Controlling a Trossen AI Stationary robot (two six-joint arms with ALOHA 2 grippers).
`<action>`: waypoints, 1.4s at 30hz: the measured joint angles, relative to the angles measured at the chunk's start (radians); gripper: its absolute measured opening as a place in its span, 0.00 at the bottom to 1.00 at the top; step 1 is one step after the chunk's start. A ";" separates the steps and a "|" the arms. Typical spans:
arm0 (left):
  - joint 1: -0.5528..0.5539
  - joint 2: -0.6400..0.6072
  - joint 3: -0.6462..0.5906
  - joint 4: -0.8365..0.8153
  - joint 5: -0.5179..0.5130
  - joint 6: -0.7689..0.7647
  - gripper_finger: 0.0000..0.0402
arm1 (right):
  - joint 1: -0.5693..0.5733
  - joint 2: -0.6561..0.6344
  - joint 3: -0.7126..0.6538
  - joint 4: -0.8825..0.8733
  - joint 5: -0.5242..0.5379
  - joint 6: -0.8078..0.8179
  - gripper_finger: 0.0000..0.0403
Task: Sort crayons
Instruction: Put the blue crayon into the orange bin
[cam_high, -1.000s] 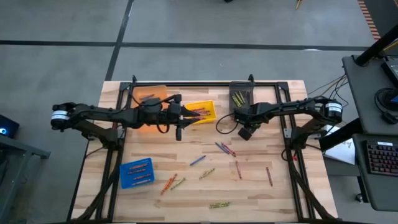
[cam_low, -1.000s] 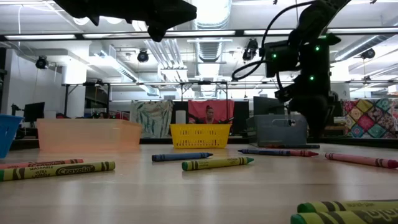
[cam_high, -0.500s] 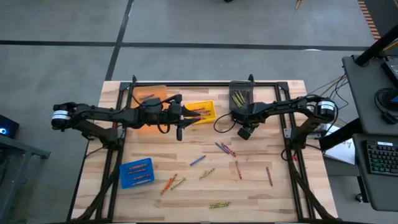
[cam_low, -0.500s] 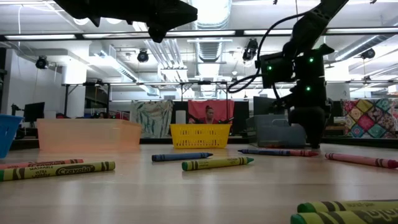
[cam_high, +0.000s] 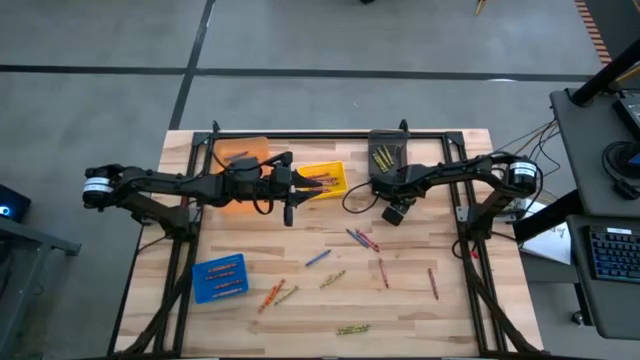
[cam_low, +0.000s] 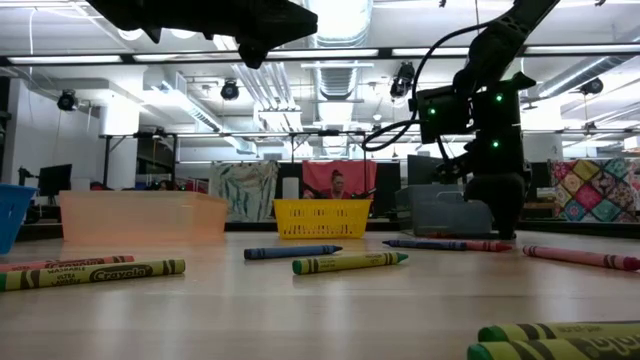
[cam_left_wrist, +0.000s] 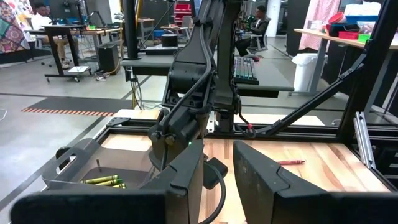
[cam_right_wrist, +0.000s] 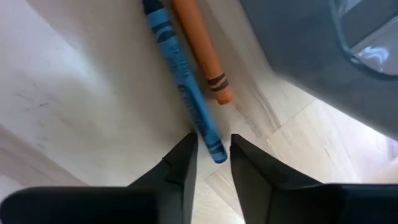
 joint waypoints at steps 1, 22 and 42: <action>0.000 0.000 0.000 0.000 0.000 0.000 0.18 | 0.000 -0.001 0.000 0.001 -0.010 -0.004 0.21; 0.000 0.000 -0.106 0.137 0.000 -0.056 0.18 | 0.043 -0.206 -0.004 0.085 -0.286 -0.043 0.02; 0.000 0.000 -0.352 0.510 -0.023 -0.180 0.34 | 0.114 -0.196 -0.008 1.208 -0.522 -0.173 0.02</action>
